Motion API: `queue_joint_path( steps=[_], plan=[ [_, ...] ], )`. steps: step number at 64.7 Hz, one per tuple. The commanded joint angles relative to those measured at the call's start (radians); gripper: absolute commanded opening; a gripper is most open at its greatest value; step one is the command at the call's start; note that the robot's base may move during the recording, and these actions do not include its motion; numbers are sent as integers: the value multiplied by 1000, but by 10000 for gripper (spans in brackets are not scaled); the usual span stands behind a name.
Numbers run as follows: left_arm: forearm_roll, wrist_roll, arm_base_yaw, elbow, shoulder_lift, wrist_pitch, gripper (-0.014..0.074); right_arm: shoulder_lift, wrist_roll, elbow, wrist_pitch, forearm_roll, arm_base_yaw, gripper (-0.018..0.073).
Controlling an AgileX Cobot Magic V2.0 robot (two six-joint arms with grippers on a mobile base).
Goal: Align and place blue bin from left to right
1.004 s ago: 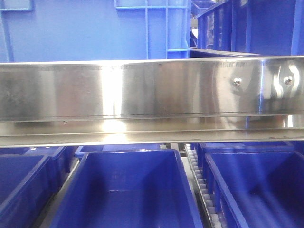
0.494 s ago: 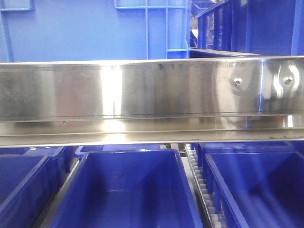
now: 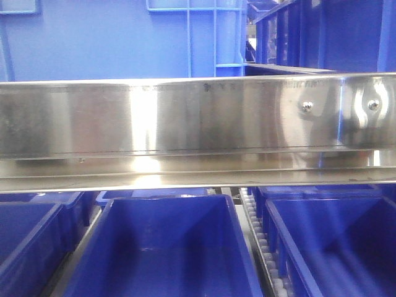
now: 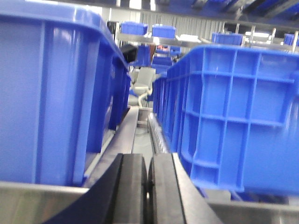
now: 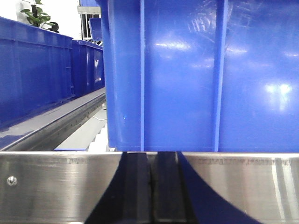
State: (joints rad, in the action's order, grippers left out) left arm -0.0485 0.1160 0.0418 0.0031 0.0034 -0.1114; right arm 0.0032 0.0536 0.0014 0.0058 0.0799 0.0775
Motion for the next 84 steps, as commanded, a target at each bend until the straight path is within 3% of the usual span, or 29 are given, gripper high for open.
queue_joint_path(
  steps=[1, 5, 13, 24, 31, 40, 44, 49, 55, 61, 69, 84],
  plan=[
    [2, -4, -6, -3, -3, -60, 13, -3, 1, -1, -69, 6, 3, -79],
    [-2, -4, -6, -57, -3, -45, 13, -3, 1, -1, -81, 6, 3, -79],
    [-88, -4, -6, -221, -3, 97, 17, -3, 1, -89, -39, 6, 3, -79],
    [-139, -4, -6, -465, 57, 263, 17, 0, 1, -336, 243, 6, 3, -41],
    [-141, -9, -6, -615, 145, 363, 56, 60, 1, -489, 334, 17, -2, 172],
    [-141, -9, -6, -752, 289, 453, 302, 156, 1, -629, 332, 35, -2, 489],
    [-141, -9, -6, -790, 350, 477, 415, 206, 1, -681, 341, 35, -2, 573],
    [-141, -9, -30, -824, 412, 483, 540, 276, 1, -729, 371, 36, -2, 568],
    [-141, -9, -81, -862, 459, 494, 600, 357, 1, -793, 430, 57, -2, 568],
    [-136, -9, -148, -912, 510, 517, 599, 429, 42, -876, 491, 105, -16, 568],
    [-111, -9, -211, -1000, 599, 596, 599, 547, 173, -998, 550, 218, -72, 568],
    [-71, -9, -273, -1203, 811, 742, 599, 770, 181, -1228, 682, 220, -202, 568]
  ],
)
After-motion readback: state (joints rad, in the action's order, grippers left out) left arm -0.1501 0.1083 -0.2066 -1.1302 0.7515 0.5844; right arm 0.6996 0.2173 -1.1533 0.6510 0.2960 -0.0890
